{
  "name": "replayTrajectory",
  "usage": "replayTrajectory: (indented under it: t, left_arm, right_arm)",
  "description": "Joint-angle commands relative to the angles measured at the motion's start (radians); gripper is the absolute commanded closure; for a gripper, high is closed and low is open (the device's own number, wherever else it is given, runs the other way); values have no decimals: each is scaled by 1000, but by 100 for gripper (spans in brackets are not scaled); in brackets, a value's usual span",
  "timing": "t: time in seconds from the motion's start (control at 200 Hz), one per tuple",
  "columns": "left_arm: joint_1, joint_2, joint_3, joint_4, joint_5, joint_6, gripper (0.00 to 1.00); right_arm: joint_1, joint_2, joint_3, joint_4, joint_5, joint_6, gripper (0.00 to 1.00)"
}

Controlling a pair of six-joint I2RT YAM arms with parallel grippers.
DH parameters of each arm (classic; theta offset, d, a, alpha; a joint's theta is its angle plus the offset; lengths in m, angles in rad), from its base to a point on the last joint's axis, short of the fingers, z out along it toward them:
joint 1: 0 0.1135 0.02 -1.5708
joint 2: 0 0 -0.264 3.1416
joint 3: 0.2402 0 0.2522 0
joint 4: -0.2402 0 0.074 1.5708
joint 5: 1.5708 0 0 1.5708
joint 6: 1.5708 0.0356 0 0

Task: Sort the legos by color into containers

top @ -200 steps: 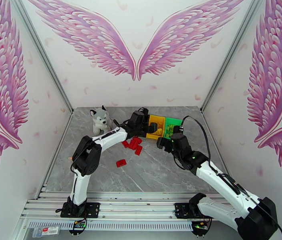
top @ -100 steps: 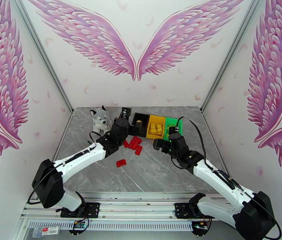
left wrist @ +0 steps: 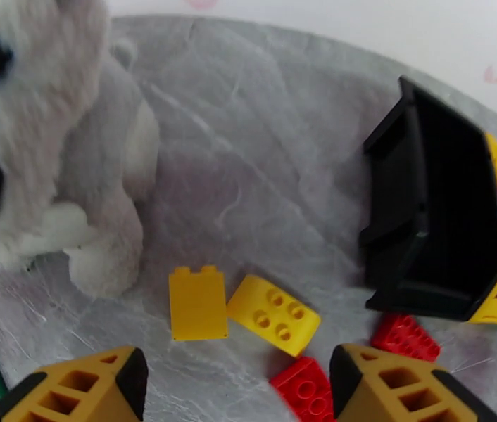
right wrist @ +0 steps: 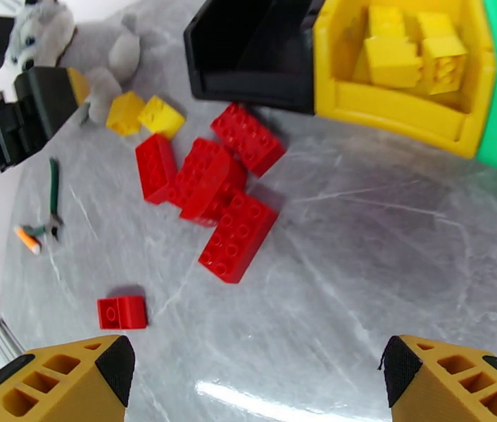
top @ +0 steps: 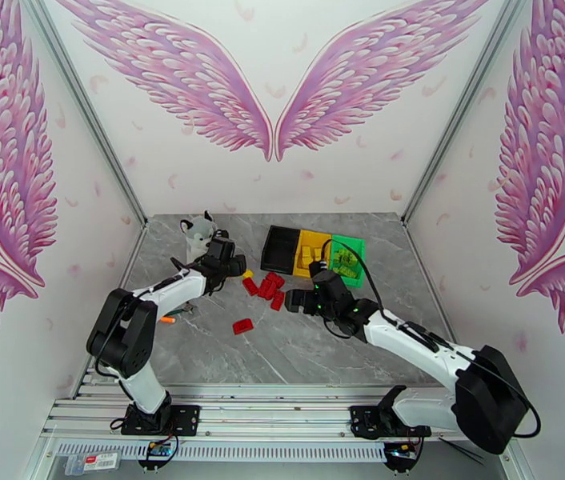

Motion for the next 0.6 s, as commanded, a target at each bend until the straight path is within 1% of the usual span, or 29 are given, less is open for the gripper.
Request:
replayTrajectory:
  t: [0.0, 0.05, 0.235, 0.57, 0.595]
  left_arm:
    - [16, 69, 62, -57, 5, -1, 30]
    - [23, 98, 79, -65, 6, 1, 33]
    - [45, 151, 96, -47, 14, 5, 36]
    - [50, 224, 156, -37, 47, 1, 45]
    - [51, 228, 190, -39, 49, 1, 45]
  right_arm:
    - [31, 52, 61, -4, -8, -26, 2]
    - [40, 77, 72, -6, -6, -30, 2]
    - [62, 132, 99, -13, -3, -37, 3]
    - [65, 135, 105, -24, 19, -43, 3]
    - [65, 135, 105, -25, 19, -43, 3]
